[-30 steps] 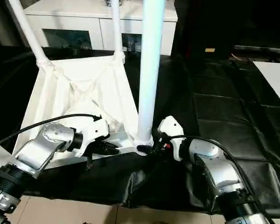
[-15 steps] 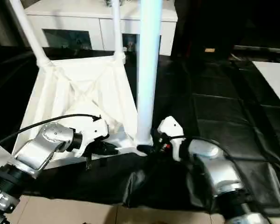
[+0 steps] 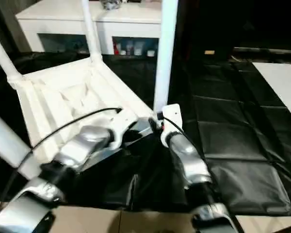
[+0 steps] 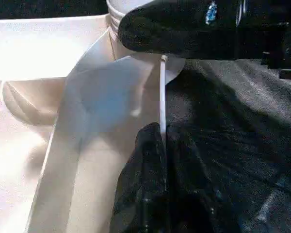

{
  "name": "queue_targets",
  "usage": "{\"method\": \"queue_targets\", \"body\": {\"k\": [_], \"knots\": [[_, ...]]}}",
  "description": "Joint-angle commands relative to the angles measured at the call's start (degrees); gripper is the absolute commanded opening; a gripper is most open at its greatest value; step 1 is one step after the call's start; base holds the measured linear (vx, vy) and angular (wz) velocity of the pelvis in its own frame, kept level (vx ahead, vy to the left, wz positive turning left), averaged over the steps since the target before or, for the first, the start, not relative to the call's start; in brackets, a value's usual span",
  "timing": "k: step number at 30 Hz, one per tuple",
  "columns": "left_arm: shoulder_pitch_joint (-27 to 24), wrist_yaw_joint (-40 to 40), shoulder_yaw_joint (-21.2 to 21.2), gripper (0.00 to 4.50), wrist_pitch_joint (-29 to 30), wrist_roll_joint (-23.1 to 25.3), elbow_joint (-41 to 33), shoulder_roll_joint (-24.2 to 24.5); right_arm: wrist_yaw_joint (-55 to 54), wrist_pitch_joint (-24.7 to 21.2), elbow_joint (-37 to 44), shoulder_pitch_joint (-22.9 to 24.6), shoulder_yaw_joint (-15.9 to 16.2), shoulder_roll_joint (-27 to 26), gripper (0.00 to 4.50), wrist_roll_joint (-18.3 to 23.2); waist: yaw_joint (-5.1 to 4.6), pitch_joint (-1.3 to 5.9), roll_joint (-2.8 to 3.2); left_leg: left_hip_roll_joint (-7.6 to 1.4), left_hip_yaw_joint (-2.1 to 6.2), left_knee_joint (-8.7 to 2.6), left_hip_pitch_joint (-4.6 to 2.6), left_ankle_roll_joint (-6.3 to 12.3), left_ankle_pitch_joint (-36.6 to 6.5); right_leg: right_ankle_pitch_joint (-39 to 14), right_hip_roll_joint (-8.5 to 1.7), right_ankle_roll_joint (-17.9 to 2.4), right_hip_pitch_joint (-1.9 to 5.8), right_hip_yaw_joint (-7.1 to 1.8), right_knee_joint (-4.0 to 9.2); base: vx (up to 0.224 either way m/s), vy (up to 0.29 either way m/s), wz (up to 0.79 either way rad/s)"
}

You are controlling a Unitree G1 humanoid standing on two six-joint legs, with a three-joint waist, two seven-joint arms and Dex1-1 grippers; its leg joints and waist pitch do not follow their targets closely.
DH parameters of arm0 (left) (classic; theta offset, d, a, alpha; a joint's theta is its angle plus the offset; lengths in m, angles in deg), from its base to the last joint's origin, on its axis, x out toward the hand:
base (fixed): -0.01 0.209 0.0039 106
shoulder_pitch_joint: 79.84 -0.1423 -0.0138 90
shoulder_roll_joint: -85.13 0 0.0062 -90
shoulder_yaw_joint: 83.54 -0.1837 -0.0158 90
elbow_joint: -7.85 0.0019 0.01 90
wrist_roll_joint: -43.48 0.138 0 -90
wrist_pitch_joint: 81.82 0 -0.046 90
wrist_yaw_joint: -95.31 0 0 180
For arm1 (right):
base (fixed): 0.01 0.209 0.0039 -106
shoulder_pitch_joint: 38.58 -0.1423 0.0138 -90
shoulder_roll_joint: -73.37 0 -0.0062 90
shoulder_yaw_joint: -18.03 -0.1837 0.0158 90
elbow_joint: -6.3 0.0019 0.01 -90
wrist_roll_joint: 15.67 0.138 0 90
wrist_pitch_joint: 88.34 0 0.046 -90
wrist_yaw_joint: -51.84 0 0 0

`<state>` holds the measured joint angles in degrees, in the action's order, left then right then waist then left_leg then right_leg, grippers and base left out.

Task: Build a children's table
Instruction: Rotate leg to tighten

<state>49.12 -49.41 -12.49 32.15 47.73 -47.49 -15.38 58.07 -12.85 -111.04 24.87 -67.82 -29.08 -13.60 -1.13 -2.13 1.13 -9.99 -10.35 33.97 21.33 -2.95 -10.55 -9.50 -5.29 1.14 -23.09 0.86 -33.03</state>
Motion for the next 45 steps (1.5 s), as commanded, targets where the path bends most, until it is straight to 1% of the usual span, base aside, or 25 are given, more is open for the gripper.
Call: {"method": "queue_targets", "body": {"k": [1,3,6,8,9,10,11,12,14,15,16,18,19,20,21,24,27,29,30,32,34,39,40,44,45], "knots": [[0.78,-1.94,-0.85,0.00,0.40,2.72,1.66,1.02,3.90,-0.37,0.97,2.35,2.89,-0.94,3.36,0.09,0.11,2.94,-0.31,-1.74,0.91,-5.00,-0.37,0.33,-22.46,-20.46,-1.57,-9.80,1.60,-0.59,4.57,0.000,0.000,0.00],[0.15,-0.23,-2.15,0.00,0.96,3.50,0.21,2.59,5.80,0.07,4.58,3.41,3.00,-0.23,3.39,1.19,0.30,2.94,-0.26,-1.81,0.86,-5.00,-0.44,0.51,-22.44,-20.23,-1.53,-9.83,1.53,-0.67,4.54,0.000,0.000,0.00],[-0.23,0.65,-2.83,0.00,1.35,3.81,-0.52,3.51,6.29,-0.16,6.15,3.78,3.20,0.67,3.76,1.15,-0.13,2.91,-0.32,-1.84,1.15,-5.29,0.22,0.55,-21.60,-19.05,-1.60,-9.78,2.09,-0.54,4.26,0.000,0.000,0.00],[-0.70,1.48,-3.28,0.00,1.69,4.03,-1.33,4.52,6.90,-1.19,7.61,4.06,2.40,1.39,3.86,2.02,-0.20,2.98,-0.37,-1.85,1.16,-5.17,0.00,0.46,-21.69,-19.70,-1.67,-9.94,1.95,-0.58,4.33,0.000,0.000,0.00],[-1.49,2.81,-3.70,0.00,2.08,4.14,-2.57,5.92,9.83,-2.58,9.45,4.40,2.05,3.09,3.94,3.46,-0.26,3.02,-0.53,-1.81,1.07,-5.06,0.01,0.62,-21.41,-19.42,-1.62,-10.11,1.89,-0.65,4.30,0.000,0.000,0.00],[-2.49,4.89,-4.24,0.00,1.95,4.25,-4.09,7.65,15.66,-3.07,11.98,5.28,3.22,6.18,3.94,4.51,0.06,3.06,-0.31,-1.91,1.07,-5.02,-0.13,1.39,-20.95,-18.17,-1.54,-10.50,2.04,-0.67,4.19,0.000,0.000,0.00],[-3.02,6.02,-4.53,0.00,1.84,4.34,-4.90,8.56,18.88,-3.26,13.29,5.78,3.94,7.86,4.20,5.02,0.19,2.94,-0.29,-2.13,0.98,-5.04,0.05,1.70,-19.82,-16.08,-1.60,-10.96,2.03,-0.80,4.06,0.000,0.000,0.00],[-3.16,6.33,-4.61,0.00,1.80,4.36,-5.13,8.81,19.78,-3.31,13.66,5.92,4.14,8.33,4.20,5.16,0.25,2.95,-0.27,-2.15,0.95,-5.06,-0.03,1.91,-19.92,-15.79,-1.56,-11.22,2.09,-0.72,4.03,0.000,0.000,0.00],[-4.04,9.19,-5.98,0.00,-0.03,4.88,-6.47,10.80,25.43,-2.22,15.79,7.21,6.12,11.88,4.20,5.25,0.37,3.01,-0.03,-2.11,0.95,-4.95,-0.12,2.09,-19.19,-15.04,-1.58,-11.83,2.09,-0.67,3.95,0.000,0.000,0.00],[-4.97,11.95,-6.61,0.00,-0.28,4.35,-8.07,12.39,30.29,-0.90,17.61,8.69,7.63,15.21,4.20,5.17,0.37,2.93,-0.14,-2.20,0.96,-4.98,0.02,2.19,-19.39,-15.02,-1.56,-11.70,2.20,-0.67,3.96,0.000,0.000,0.00],[-6.07,16.55,-7.29,0.00,-2.60,2.77,-10.20,14.23,34.27,0.42,18.96,10.15,8.09,17.93,4.20,5.47,0.49,2.95,-0.08,-2.31,0.73,-4.81,-0.16,2.50,-19.02,-14.00,-1.71,-12.12,1.99,-0.88,3.89,0.000,0.000,0.00],[-6.07,16.55,-7.29,0.00,-2.60,2.77,-10.20,14.23,34.27,0.42,18.96,10.15,8.09,17.93,4.20,5.47,0.62,3.09,-0.13,-2.30,0.74,-4.78,-0.04,2.99,-17.52,-11.86,-1.71,-13.13,2.24,-0.88,3.60,0.000,0.000,0.00],[-7.46,22.04,-7.43,0.00,-3.43,0.12,-13.44,16.53,38.39,1.47,20.11,11.66,7.78,20.67,4.20,6.38,0.82,3.23,-0.26,-2.36,0.79,-4.73,-0.09,3.19,-16.65,-10.46,-1.78,-14.00,2.43,-0.81,3.34,0.000,0.000,0.00],[-7.46,22.04,-7.43,0.00,-3.43,0.12,-13.44,16.53,38.39,1.47,20.11,11.66,7.78,20.67,4.20,6.38,0.94,3.27,-0.23,-2.36,0.76,-4.67,-0.06,3.45,-15.93,-9.56,-1.81,-14.30,2.48,-0.83,3.24,0.000,0.000,0.00],[-8.39,25.59,-7.50,0.00,-4.92,-1.80,-15.46,17.69,39.66,1.85,20.12,11.94,7.64,21.35,4.20,6.79,1.12,3.15,-0.32,-2.46,0.70,-4.73,-0.08,3.86,-15.47,-9.19,-1.84,-14.92,2.37,-0.84,3.14,0.000,0.000,0.00],[-10.06,30.49,-7.81,0.00,-5.52,-4.74,-19.70,19.60,42.03,2.05,20.39,12.10,7.86,22.43,4.20,7.69,1.63,2.94,-0.02,-2.59,0.52,-4.86,-0.60,3.38,-16.58,-10.43,-1.70,-15.31,2.03,-0.87,3.22,0.000,0.000,0.00],[-10.71,31.18,-8.13,0.00,-4.68,-5.13,-21.45,20.04,42.13,3.13,18.59,11.06,8.63,22.18,4.20,6.66,2.13,2.76,0.03,-2.71,0.45,-5.04,-0.96,2.00,-18.85,-13.68,-1.65,-14.30,1.69,-0.97,3.41,0.000,0.000,0.00],[-10.88,31.51,-8.12,0.00,-4.49,-5.28,-21.80,20.07,42.20,3.40,18.22,10.85,8.77,22.10,4.20,6.54,2.16,2.73,-0.10,-2.62,0.50,-5.15,-0.74,1.54,-18.92,-14.49,-1.64,-13.74,1.81,-0.98,3.40,0.000,0.000,0.00],[-10.88,31.51,-8.12,0.00,-4.49,-5.28,-21.80,20.07,42.20,3.40,18.22,10.85,8.77,22.10,4.20,6.54,2.35,2.79,-0.09,-2.60,0.45,-5.11,-0.86,1.20,-19.00,-14.95,-1.66,-13.14,1.75,-1.06,3.45,0.000,0.000,0.00],[-11.22,31.79,-7.94,0.00,-4.37,-5.22,-22.37,20.21,43.02,3.62,17.75,10.48,8.72,21.62,4.20,7.02,2.45,2.87,-0.35,-2.47,0.41,-5.02,-0.73,1.26,-18.39,-14.49,-1.64,-12.65,1.85,-1.11,3.40,0.000,0.000,0.00],[-11.30,31.78,-7.74,0.00,-4.41,-5.12,-22.40,20.33,43.94,3.66,17.56,10.37,8.78,21.42,4.20,7.31,2.51,2.98,-0.27,-2.43,0.41,-4.90,-0.64,1.55,-17.04,-13.28,-1.71,-12.76,1.94,-1.11,3.25,0.000,0.000,0.00],[-11.29,31.89,-7.35,0.00,-4.57,-5.08,-22.23,20.88,45.77,2.98,16.92,9.95,8.34,20.89,3.75,8.69,2.65,3.19,-0.22,-2.39,0.29,-4.56,-0.56,2.97,-13.44,-7.95,-1.62,-14.40,2.22,-1.00,2.76,0.000,0.000,0.00],[-11.31,31.85,-7.39,0.00,-4.46,-5.03,-22.33,20.95,45.85,2.97,16.83,9.90,8.29,20.88,3.56,8.92,2.66,3.18,-0.20,-2.37,0.29,-4.56,-0.55,3.05,-13.42,-8.01,-1.63,-14.50,2.26,-0.98,2.75,0.000,0.000,0.00],[-11.39,31.76,-7.38,0.00,-4.16,-5.01,-22.56,20.97,46.48,3.13,16.64,9.99,8.31,21.11,3.35,9.17,2.62,3.07,-0.15,-2.38,0.31,-4.66,-0.64,2.63,-15.07,-10.92,-1.64,-14.11,2.20,-0.97,3.00,0.000,0.000,0.00],[-11.41,31.77,-7.37,0.00,-4.18,-4.95,-22.49,20.98,46.73,3.23,16.60,10.06,8.31,21.20,3.12,9.08,2.64,3.09,-0.17,-2.41,0.34,-4.66,-0.68,2.42,-15.34,-11.41,-1.65,-13.95,2.18,-0.98,3.02,0.000,0.000,0.00]]}}
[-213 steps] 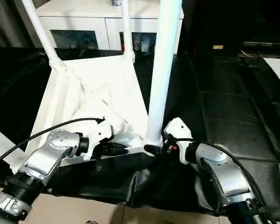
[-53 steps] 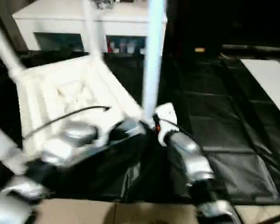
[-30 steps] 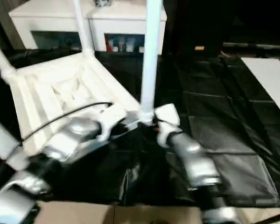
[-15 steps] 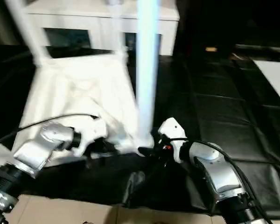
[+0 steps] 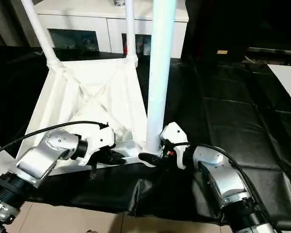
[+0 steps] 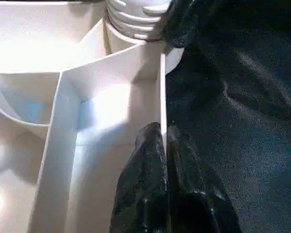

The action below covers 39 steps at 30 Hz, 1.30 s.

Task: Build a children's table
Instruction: Rotate leg to tighten

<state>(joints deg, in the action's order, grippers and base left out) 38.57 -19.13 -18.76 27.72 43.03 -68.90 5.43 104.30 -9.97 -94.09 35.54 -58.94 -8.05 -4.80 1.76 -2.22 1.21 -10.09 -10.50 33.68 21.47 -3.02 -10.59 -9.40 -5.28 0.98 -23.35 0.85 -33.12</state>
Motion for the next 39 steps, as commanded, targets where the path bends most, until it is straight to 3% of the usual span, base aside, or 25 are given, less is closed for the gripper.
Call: {"method": "queue_targets", "body": {"k": [1,5,12,14,15,16,17,18,27,32,33,36,38,39], "knots": [[-0.87,1.50,-1.11,0.00,0.24,-0.21,-1.03,0.18,0.63,0.41,-0.37,-0.58,-0.57,0.21,3.12,0.22,-0.26,3.18,-0.24,-2.31,0.52,-4.38,-0.81,2.43,-15.27,-11.49,-1.65,-13.75,2.44,-0.98,3.08,0.000,0.000,0.00],[-0.99,1.66,-1.10,0.00,0.39,-0.05,-1.02,0.40,1.22,0.16,-0.27,-0.36,-0.83,0.32,2.76,0.33,-0.23,3.31,-0.20,-2.25,0.50,-4.26,-0.79,2.64,-14.04,-9.50,-1.60,-14.05,2.53,-0.95,2.89,0.000,0.000,0.00],[-1.18,-0.62,-0.65,0.00,1.25,0.71,-0.04,-0.01,-1.62,0.81,-2.25,-0.76,-0.95,0.11,2.69,-1.60,-0.24,3.34,-0.30,-2.26,0.41,-4.10,-0.76,3.19,-12.87,-8.27,-1.63,-14.78,2.58,-0.92,2.74,0.000,0.000,0.00],[0.39,-7.52,1.46,0.00,3.19,1.75,3.53,-3.52,-11.72,0.06,-6.67,-2.92,-2.43,-2.82,2.68,-5.42,-0.53,2.92,-0.30,-2.05,0.37,-4.31,-0.77,1.90,-15.14,-12.70,-1.51,-14.24,2.25,-0.85,3.14,0.000,0.000,0.00],[0.49,-7.82,1.54,0.00,3.21,1.80,3.75,-3.69,-12.22,-0.05,-6.84,-3.01,-2.55,-3.01,2.68,-5.50,-0.83,2.80,-0.43,-1.96,0.59,-4.48,-0.85,0.71,-18.12,-18.05,-1.60,-12.86,2.32,-0.77,3.53,0.000,0.000,0.00],[1.04,-9.52,2.00,0.00,3.33,2.06,4.97,-4.69,-15.04,-0.67,-7.81,-3.48,-3.22,-4.12,2.67,-5.95,-0.85,2.87,-0.68,-1.93,0.64,-4.45,-0.87,0.31,-18.66,-19.74,-1.67,-11.99,2.34,-0.78,3.71,0.000,0.000,0.00],[1.74,-11.77,2.59,0.00,3.47,2.39,6.51,-5.93,-18.08,-1.54,-8.71,-3.92,-4.03,-5.46,2.67,-6.19,-1.00,2.81,-0.55,-1.83,0.67,-4.49,-0.94,-0.15,-19.56,-21.84,-1.63,-10.85,1.98,-0.86,3.94,0.000,0.000,0.00],[3.91,-17.63,4.52,0.00,4.16,2.44,11.07,-9.78,-25.33,-3.96,-10.10,-4.71,-5.44,-9.01,2.67,-6.87,-1.42,2.72,-0.71,-1.60,0.67,-4.49,-0.88,-0.71,-20.18,-23.10,-1.40,-10.08,1.74,-0.84,4.15,0.000,0.000,0.00],[11.86,-35.13,6.83,0.00,5.00,6.03,25.65,-19.56,-46.94,-11.83,-15.87,-8.82,-9.06,-21.77,2.67,-8.62,-1.71,3.03,-0.41,-1.42,0.76,-4.48,-0.97,-0.61,-20.19,-21.80,-1.41,-9.11,1.51,-0.80,4.69,0.000,0.000,0.00],[12.57,-35.60,6.38,0.00,3.58,6.73,26.82,-19.61,-45.38,-10.16,-14.37,-9.12,-8.09,-23.56,2.67,-7.82,-1.57,3.07,-0.35,-1.57,0.92,-4.67,-0.82,-0.34,-20.48,-20.61,-1.56,-8.96,1.81,-0.75,4.54,0.000,0.000,0.00],[12.37,-34.65,6.09,0.00,3.35,6.64,26.43,-19.21,-43.68,-9.12,-13.03,-8.91,-6.80,-22.57,3.01,-8.63,-1.53,3.10,-0.32,-1.61,0.95,-4.71,-0.75,-0.28,-20.49,-20.28,-1.60,-9.01,1.93,-0.72,4.48,0.000,0.000,0.00],[11.67,-32.70,5.37,0.00,2.90,6.59,25.36,-18.09,-42.22,-8.36,-9.84,-8.10,-8.29,-22.07,3.39,-6.96,-1.48,3.13,-0.24,-1.64,0.96,-4.71,-0.73,-0.12,-20.48,-19.78,-1.59,-9.19,1.97,-0.76,4.42,0.000,0.000,0.00],[10.72,-30.76,4.81,0.00,2.43,6.54,23.57,-16.94,-41.07,-8.71,-8.11,-7.76,-8.71,-20.39,3.47,-6.72,-1.46,3.09,-0.30,-1.66,0.97,-4.79,-0.42,0.39,-19.56,-18.32,-1.57,-9.24,2.21,-0.75,4.33,0.000,0.000,0.00],[9.58,-28.83,4.39,0.00,2.97,6.44,21.58,-15.73,-38.37,-10.15,-6.39,-7.31,-10.34,-19.26,3.53,-4.35,-2.12,3.16,-0.26,-1.66,1.35,-5.06,0.36,0.38,-18.54,-16.92,-1.71,-9.10,2.98,-0.57,3.86,0.000,0.000,0.00]]}}
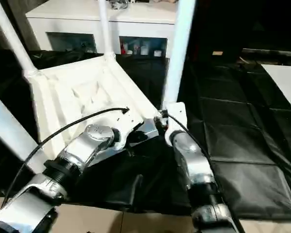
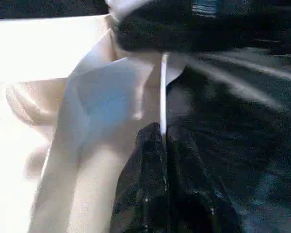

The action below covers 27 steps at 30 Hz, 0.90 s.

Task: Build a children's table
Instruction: Rotate leg to tighten

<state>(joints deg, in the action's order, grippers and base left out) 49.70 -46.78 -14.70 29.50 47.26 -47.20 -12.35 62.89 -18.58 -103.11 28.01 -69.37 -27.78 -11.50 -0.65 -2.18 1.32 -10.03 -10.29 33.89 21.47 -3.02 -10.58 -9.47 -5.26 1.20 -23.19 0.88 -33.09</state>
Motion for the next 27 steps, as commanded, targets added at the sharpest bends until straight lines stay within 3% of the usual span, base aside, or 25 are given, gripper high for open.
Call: {"method": "queue_targets", "body": {"k": [1,4,5,6,8,11,12,19,20,27], "knots": [[-2.04,-0.24,0.03,0.00,1.15,2.24,-0.90,2.62,4.64,-1.97,3.37,0.51,-0.16,1.14,3.62,3.15,0.09,3.05,-0.33,-1.73,1.29,-5.38,0.58,0.43,-18.48,-16.97,-1.67,-9.19,2.95,-0.44,3.76,0.000,0.000,0.00],[-3.80,3.47,-1.18,0.00,-0.25,2.19,-3.39,4.96,13.74,-0.21,5.82,2.53,2.63,6.53,3.83,3.19,-0.26,3.31,-0.26,-1.89,1.05,-4.79,-0.14,1.01,-18.68,-15.88,-1.73,-10.86,2.40,-0.62,3.97,0.000,0.000,0.00],[-3.80,3.47,-1.18,0.00,-0.25,2.19,-3.39,4.96,13.74,-0.21,5.82,2.53,2.63,6.53,3.83,3.19,-0.08,3.34,-0.32,-1.94,1.02,-4.68,-0.13,1.38,-17.92,-14.43,-1.76,-11.35,2.60,-0.62,3.89,0.000,0.000,0.00],[-5.56,7.98,-2.03,0.00,-1.78,1.11,-5.77,7.28,23.72,3.01,8.48,5.07,4.27,12.14,3.83,4.63,0.16,3.40,-0.29,-2.07,0.81,-4.44,-0.12,2.80,-16.34,-10.73,-1.79,-12.76,2.73,-0.72,3.59,0.051,-0.007,0.04],[-5.92,9.02,-2.26,0.00,-2.12,0.86,-6.31,7.82,25.55,3.88,9.02,5.61,4.72,13.36,3.83,4.57,0.25,3.51,-0.31,-2.05,0.65,-4.21,-0.04,4.16,-13.86,-6.74,-1.78,-14.26,2.88,-0.72,3.18,0.036,-0.006,0.02],[-7.59,14.62,-2.91,0.00,-2.08,-1.29,-9.76,9.94,30.35,5.76,10.07,6.68,4.92,16.38,3.83,5.19,0.29,3.43,-0.33,-2.10,0.55,-4.20,-0.12,4.91,-13.14,-6.57,-1.85,-15.64,2.85,-0.61,3.10,0.000,0.000,0.00],[-8.46,17.95,-3.58,0.00,-3.50,-2.24,-12.18,11.42,32.53,6.13,10.48,6.77,4.89,17.46,3.83,5.82,0.36,3.26,-0.35,-2.23,0.59,-4.32,-0.22,4.81,-14.23,-8.71,-1.90,-15.88,2.78,-0.58,3.24,0.000,0.000,0.00],[-9.66,22.68,-3.37,0.00,-3.31,-4.08,-16.60,13.60,35.72,7.50,8.86,5.45,6.27,18.56,3.83,5.84,1.20,3.04,-0.22,-2.52,0.43,-4.68,-0.97,2.53,-17.20,-12.62,-1.68,-14.85,2.00,-0.78,3.39,0.000,0.000,0.00],[-9.62,22.74,-3.41,0.00,-3.32,-4.01,-16.60,13.68,35.82,7.97,8.24,5.24,6.58,18.42,3.83,5.45,1.22,3.03,-0.21,-2.45,0.47,-4.73,-0.82,2.27,-17.06,-12.52,-1.67,-14.67,2.12,-0.79,3.26,0.000,0.000,0.00],[-10.01,23.41,-3.18,0.00,-2.75,-4.02,-17.40,14.22,39.69,9.09,8.07,5.71,8.12,19.45,3.83,4.82,1.41,3.23,-0.42,-2.25,0.34,-4.41,-0.54,3.30,-13.95,-9.29,-1.75,-14.68,2.49,-0.89,2.96,0.000,0.000,0.00]]}}
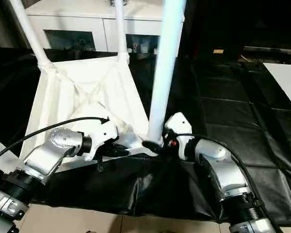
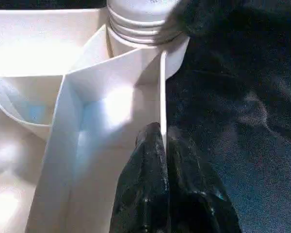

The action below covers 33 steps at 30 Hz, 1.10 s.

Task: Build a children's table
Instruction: Rotate leg to tighten

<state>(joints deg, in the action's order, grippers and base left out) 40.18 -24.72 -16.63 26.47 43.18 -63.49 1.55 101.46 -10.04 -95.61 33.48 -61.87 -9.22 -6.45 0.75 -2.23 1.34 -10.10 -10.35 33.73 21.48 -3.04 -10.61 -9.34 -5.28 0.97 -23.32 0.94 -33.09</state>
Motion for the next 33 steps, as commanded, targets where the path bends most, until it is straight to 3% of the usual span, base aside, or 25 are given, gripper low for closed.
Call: {"method": "queue_targets", "body": {"k": [1,3,19,27,30,33], "knots": [[-0.57,1.49,-1.20,0.00,0.38,0.11,-1.27,0.36,1.25,0.62,0.60,0.34,0.66,1.06,3.83,-0.18,0.03,3.28,-0.43,-2.20,0.41,-4.23,-0.55,3.47,-13.83,-9.55,-1.73,-14.56,2.64,-0.93,2.97,0.000,0.000,0.00],[-0.65,1.64,-1.15,0.00,0.50,0.17,-1.44,0.40,1.37,0.81,0.45,0.39,0.80,1.31,3.83,0.05,0.03,3.28,-0.45,-2.20,0.42,-4.21,-0.57,3.51,-13.87,-9.95,-1.72,-14.54,2.66,-0.91,3.00,0.000,0.000,0.00],[-0.93,1.71,-0.81,0.00,0.80,0.43,-1.35,1.05,3.95,1.19,-0.81,0.32,0.91,2.44,2.39,0.03,0.08,3.37,-0.50,-2.18,0.39,-4.08,-0.63,3.80,-13.45,-9.58,-1.68,-14.86,2.71,-0.87,2.91,0.000,0.000,0.00],[-0.72,0.48,-0.49,0.00,1.55,0.89,-0.47,0.58,1.97,0.39,-2.54,0.12,1.23,1.71,2.14,-1.25,0.15,3.38,-0.48,-2.17,0.37,-3.98,-0.63,4.22,-12.58,-9.37,-1.68,-15.08,2.71,-0.84,2.85,0.000,0.000,0.00],[0.05,-2.13,0.15,0.00,2.69,1.29,0.95,-0.90,-3.12,-0.50,-5.19,-1.01,0.55,-0.18,2.11,-2.91,-0.01,3.10,-0.47,-2.14,0.42,-4.24,-0.67,3.36,-14.83,-12.57,-1.65,-14.57,2.57,-0.80,3.16,0.000,0.000,0.00],[1.98,-7.95,1.72,0.00,4.67,1.94,4.02,-4.30,-12.07,-2.96,-8.48,-2.67,-1.55,-4.48,2.09,-3.89,-0.83,2.73,-0.56,-1.82,0.70,-4.56,-0.83,0.62,-20.28,-22.10,-1.63,-12.02,2.15,-0.65,3.84,0.000,0.000,0.00]]}}
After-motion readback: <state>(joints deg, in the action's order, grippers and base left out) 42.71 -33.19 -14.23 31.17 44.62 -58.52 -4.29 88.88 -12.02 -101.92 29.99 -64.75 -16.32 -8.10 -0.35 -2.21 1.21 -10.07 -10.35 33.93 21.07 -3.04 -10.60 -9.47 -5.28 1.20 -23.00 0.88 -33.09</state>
